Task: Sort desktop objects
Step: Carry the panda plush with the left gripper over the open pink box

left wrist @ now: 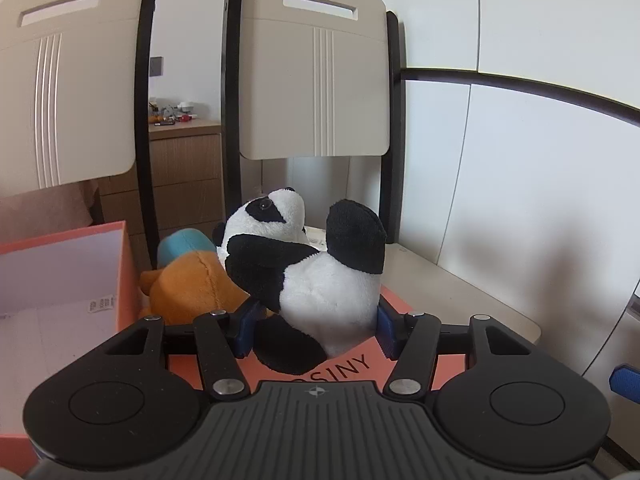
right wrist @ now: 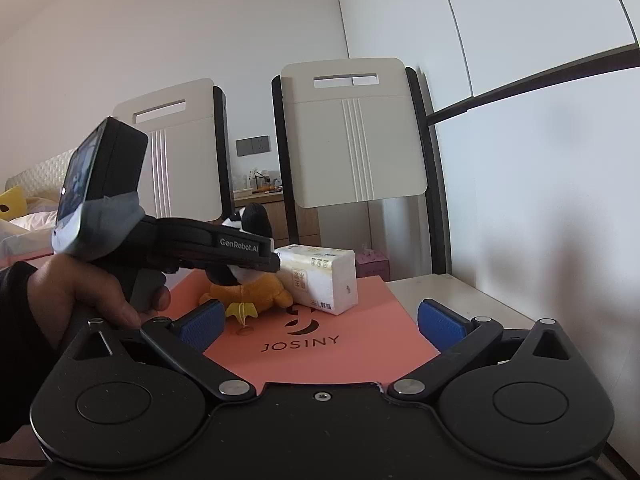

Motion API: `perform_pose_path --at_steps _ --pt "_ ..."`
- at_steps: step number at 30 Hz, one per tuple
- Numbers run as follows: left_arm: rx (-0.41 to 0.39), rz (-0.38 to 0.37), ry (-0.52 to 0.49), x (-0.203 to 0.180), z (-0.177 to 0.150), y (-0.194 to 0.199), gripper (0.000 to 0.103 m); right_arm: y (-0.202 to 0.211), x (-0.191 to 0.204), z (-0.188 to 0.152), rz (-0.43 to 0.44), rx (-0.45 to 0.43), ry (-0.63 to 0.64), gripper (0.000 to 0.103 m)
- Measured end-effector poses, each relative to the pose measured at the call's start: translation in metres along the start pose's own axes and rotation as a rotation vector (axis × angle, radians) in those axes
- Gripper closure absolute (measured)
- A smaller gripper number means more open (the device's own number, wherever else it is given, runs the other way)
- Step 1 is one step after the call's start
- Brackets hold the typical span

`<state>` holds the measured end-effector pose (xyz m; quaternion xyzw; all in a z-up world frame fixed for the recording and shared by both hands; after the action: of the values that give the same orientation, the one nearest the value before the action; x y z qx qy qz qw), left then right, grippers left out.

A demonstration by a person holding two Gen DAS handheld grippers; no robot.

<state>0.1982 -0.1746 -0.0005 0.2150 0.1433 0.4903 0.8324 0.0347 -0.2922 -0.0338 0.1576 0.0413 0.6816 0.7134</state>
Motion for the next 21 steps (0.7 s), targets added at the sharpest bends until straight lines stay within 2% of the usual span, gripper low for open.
perform_pose_path --at_steps 10,18,21 --pt "-0.021 0.088 0.033 0.039 0.007 0.019 0.042 -0.011 0.017 0.002 0.031 0.008 0.008 0.001" --pt "-0.051 0.214 0.103 0.093 0.014 0.036 0.041 -0.028 0.035 0.001 0.082 0.038 0.021 0.001" --pt "-0.046 0.249 0.091 0.107 0.014 0.038 0.041 -0.036 0.041 0.0 0.1 0.05 0.023 0.001"
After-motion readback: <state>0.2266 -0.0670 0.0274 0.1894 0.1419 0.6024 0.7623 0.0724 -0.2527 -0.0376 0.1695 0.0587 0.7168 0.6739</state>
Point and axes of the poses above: each gripper's, at about its wrist camera, not at the fingertips, and y roughly against the way its jaws point, x to its left, z to its top, the point moved 2 cm from there along -y, roughly the way its jaws point, and after that the axes turned 5 degrees about x, right-handed, at the moved point
